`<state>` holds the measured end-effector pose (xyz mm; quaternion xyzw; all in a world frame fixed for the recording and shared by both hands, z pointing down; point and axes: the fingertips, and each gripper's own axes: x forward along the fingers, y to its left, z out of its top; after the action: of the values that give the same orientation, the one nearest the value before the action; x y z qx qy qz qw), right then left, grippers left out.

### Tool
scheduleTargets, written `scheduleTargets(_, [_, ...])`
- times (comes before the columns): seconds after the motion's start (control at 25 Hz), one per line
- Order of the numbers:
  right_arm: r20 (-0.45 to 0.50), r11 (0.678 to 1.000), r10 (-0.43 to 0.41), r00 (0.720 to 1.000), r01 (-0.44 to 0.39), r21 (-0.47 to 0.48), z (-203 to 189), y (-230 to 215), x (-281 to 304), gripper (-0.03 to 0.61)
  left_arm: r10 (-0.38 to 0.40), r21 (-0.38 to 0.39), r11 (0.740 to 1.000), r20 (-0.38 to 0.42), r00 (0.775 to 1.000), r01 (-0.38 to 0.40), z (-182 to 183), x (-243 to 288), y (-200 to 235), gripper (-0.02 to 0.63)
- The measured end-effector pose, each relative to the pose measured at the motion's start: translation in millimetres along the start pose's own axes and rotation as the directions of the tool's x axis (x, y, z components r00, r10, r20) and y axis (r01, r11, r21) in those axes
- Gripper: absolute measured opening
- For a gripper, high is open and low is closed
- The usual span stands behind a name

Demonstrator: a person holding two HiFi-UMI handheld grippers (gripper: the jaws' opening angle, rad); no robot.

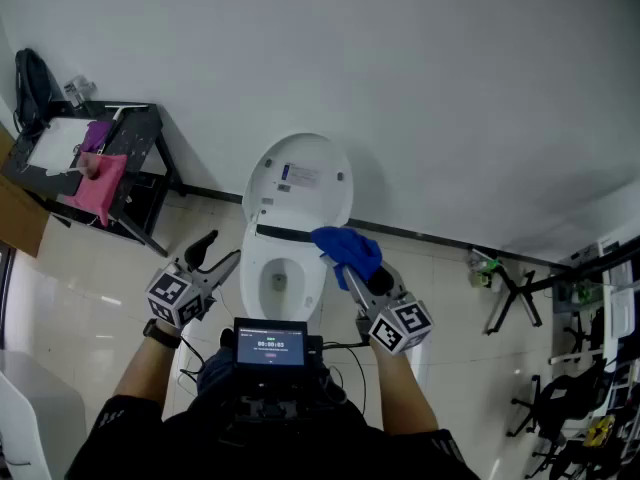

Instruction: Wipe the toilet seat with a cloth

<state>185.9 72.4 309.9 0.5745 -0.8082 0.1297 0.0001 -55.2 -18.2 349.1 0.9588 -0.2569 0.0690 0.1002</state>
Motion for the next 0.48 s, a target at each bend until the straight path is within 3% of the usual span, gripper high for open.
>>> scheduleTargets(0.24, [-0.007,1.000,0.016,1.000,-0.017,-0.013,-1,-6,20,0.192,0.002,-0.017,1.000,0.010,1.000,-0.002,7,10,5,0.265])
scheduleTargets(0.48, [-0.050,0.999,0.027,0.998,-0.028,-0.017,-14,-17,51,0.192,0.004,-0.020,1.000,-0.031,1.000,-0.005,-11,12,23,0.265])
